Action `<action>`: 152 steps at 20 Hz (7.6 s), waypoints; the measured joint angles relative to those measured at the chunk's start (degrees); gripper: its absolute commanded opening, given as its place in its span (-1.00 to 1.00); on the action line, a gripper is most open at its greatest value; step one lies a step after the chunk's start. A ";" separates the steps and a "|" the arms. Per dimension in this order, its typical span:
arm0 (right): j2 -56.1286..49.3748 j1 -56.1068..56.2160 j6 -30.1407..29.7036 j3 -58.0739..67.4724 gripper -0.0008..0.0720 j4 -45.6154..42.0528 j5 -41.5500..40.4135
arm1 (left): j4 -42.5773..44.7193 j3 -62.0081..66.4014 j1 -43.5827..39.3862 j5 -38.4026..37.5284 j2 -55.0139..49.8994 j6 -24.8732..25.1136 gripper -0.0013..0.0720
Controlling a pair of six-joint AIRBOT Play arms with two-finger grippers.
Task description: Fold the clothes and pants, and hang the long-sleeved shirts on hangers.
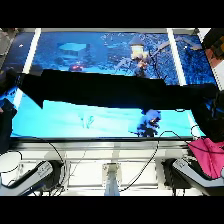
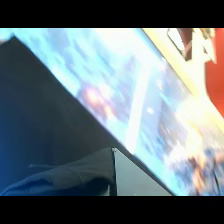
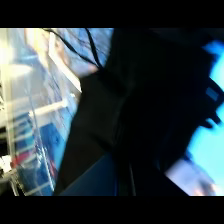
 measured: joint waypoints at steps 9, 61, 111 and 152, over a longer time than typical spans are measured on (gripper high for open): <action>-25.53 17.49 17.59 22.38 -0.20 0.24 -15.50 | -8.98 19.85 -7.93 12.00 -28.68 -4.55 0.06; -19.61 17.05 -1.53 0.15 -0.93 -1.49 -16.81 | 18.93 45.38 -68.78 -1.66 -54.60 -42.88 -0.96; -16.65 44.19 -17.35 -3.76 0.80 6.93 -6.10 | 43.06 45.44 -35.34 -25.29 -14.84 -23.89 -0.96; -2.97 24.72 -9.05 24.28 -0.95 -8.94 20.55 | 36.09 45.29 -69.59 -14.03 -46.84 -31.54 -0.96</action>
